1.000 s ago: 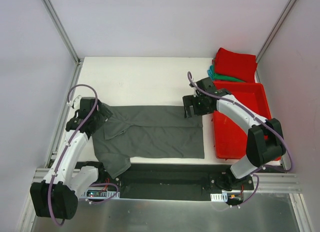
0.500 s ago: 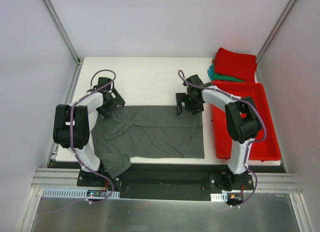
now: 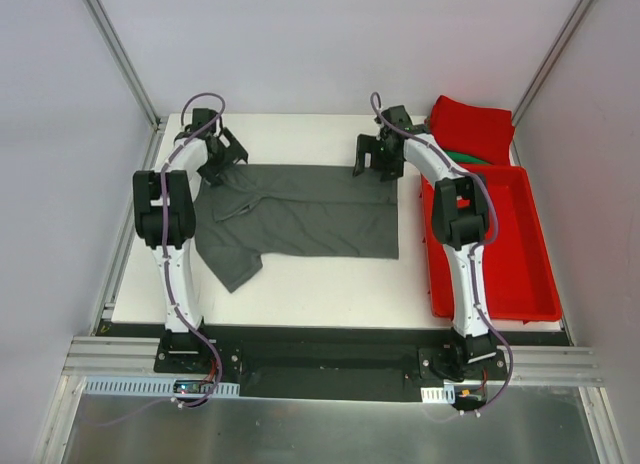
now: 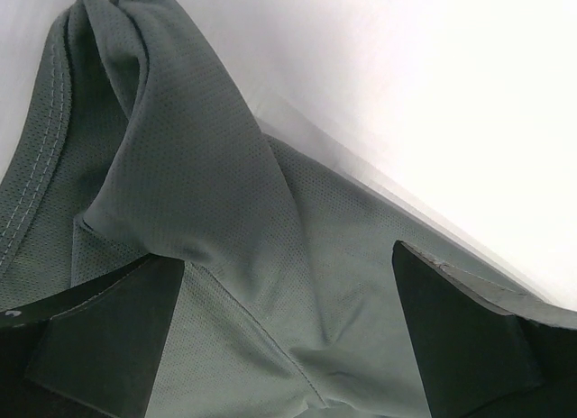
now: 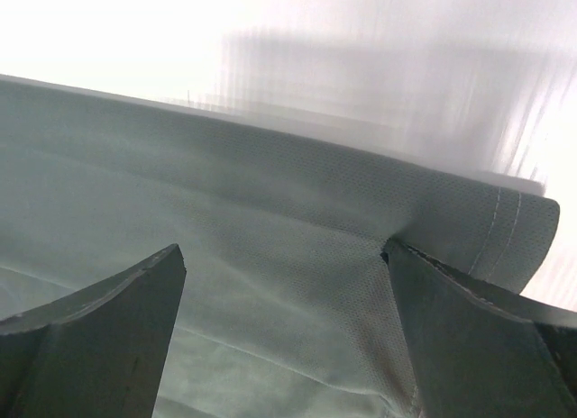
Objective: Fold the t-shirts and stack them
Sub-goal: Fold the flattened tshirt in 1/3 of the way
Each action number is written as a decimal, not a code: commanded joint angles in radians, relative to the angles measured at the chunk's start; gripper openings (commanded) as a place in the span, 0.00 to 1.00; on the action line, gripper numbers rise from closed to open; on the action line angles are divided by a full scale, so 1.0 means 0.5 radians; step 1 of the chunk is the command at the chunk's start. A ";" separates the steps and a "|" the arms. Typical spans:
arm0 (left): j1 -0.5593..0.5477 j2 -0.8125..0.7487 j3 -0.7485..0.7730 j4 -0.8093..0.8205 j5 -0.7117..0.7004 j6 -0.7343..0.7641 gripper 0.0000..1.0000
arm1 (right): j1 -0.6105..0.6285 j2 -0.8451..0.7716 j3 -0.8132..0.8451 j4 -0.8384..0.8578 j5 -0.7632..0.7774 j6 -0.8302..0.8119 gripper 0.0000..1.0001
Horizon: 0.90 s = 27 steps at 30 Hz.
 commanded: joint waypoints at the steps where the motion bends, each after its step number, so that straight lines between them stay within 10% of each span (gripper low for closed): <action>1: 0.029 0.313 0.403 -0.149 0.046 0.066 0.99 | -0.061 0.348 0.494 -0.220 0.017 -0.089 0.96; 11: 0.032 -0.133 0.395 -0.281 0.114 0.167 0.99 | -0.027 -0.236 0.253 -0.235 0.188 -0.234 0.96; 27: -0.023 -2.075 -1.952 -0.260 -0.034 -0.093 0.94 | 0.562 -1.964 -2.186 0.605 0.713 0.256 0.96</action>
